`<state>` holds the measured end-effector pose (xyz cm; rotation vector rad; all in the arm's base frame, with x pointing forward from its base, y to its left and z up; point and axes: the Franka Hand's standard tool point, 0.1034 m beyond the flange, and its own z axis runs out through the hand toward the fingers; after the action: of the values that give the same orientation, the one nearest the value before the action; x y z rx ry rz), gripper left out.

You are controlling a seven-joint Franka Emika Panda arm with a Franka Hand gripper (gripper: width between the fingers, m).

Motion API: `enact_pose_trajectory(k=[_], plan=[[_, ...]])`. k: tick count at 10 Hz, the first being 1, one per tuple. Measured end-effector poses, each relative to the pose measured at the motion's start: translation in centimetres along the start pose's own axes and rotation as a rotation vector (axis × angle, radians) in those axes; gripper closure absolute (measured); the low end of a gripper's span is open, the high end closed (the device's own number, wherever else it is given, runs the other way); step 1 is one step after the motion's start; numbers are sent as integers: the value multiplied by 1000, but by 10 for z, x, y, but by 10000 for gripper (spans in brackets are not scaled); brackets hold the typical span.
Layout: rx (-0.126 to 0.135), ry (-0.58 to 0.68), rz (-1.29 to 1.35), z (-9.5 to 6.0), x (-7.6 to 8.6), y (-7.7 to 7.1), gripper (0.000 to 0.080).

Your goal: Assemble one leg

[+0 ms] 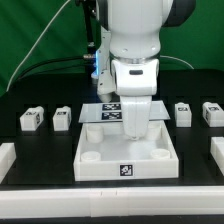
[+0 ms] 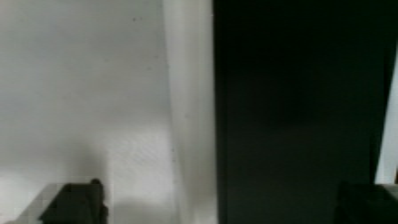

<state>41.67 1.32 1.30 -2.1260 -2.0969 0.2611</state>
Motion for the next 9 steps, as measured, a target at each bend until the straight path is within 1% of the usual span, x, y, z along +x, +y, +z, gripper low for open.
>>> enact_pose_trajectory(k=[3,4,5,6,7,8,9], plan=[[3,0,6,1,0,-1,162],[2,0,6,1,0,-1,332],[2,0,6,1,0,-1,332],[3,0,7,1,0,-1,533],[2,0,7,1,0,-1,667],[-5,0,7,-1,0,1,720],[-9,1,7,-1,0,1,720]])
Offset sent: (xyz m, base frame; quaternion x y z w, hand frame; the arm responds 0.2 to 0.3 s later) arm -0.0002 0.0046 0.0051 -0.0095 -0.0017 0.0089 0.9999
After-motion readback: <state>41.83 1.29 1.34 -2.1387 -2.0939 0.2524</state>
